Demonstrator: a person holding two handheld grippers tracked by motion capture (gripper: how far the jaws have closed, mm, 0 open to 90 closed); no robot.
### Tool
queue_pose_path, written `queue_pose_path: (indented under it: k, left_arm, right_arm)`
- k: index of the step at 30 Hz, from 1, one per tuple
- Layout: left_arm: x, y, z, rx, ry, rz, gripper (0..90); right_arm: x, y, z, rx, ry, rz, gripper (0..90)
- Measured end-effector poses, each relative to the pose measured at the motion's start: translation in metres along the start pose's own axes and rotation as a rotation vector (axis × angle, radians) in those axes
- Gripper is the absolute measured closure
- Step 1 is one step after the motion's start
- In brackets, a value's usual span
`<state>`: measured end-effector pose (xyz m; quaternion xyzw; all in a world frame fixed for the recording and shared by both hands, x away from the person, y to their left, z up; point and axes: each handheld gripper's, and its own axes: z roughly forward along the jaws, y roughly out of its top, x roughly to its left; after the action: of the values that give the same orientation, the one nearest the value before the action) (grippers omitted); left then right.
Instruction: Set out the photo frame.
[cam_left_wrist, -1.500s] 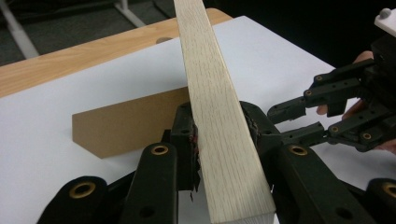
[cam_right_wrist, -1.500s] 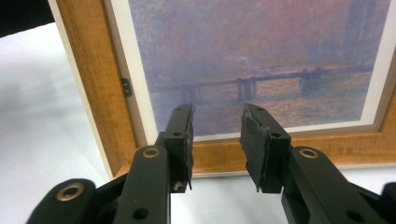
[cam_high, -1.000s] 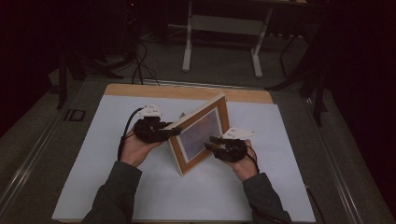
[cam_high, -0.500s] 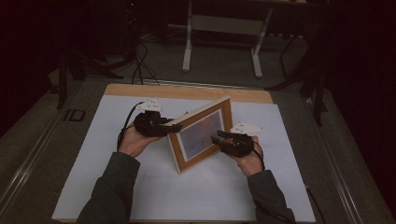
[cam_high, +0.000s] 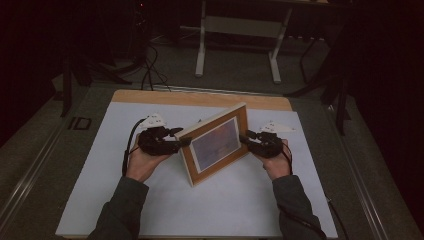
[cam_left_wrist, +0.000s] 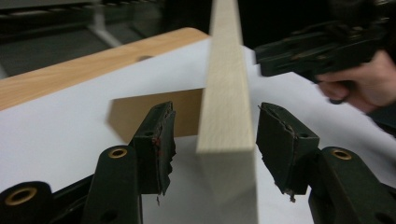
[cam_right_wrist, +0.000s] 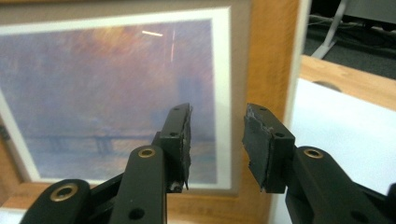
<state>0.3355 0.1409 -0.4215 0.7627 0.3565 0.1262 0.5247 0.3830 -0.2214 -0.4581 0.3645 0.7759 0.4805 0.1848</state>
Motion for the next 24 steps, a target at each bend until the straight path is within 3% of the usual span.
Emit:
queue_pose_path:
  k: [3, 5, 12, 18, 24]
  left_arm:
    - [-0.004, -0.006, -0.005, -0.025, 0.032, -0.012, 47.0]
    - [-0.005, -0.009, -0.007, -0.035, 0.011, -0.027, 51.7]
    - [-0.013, -0.023, -0.006, -0.031, 0.037, -0.071, 53.7]
    - [-0.017, -0.033, -0.002, -0.012, 0.073, -0.109, 55.7]
    - [-0.021, -0.039, 0.003, 0.005, 0.078, -0.121, 59.7]
  right_arm:
    - [-0.008, 0.004, 0.0, -0.011, -0.006, 0.007, 59.7]
    - [-0.012, 0.007, 0.001, -0.015, -0.014, 0.011, 59.7]
    - [-0.02, 0.013, 0.007, -0.005, -0.026, 0.009, 58.9]
    - [-0.025, 0.019, 0.012, -0.006, -0.04, 0.008, 52.7]
    - [-0.033, 0.022, 0.016, -0.013, -0.002, 0.033, 48.1]
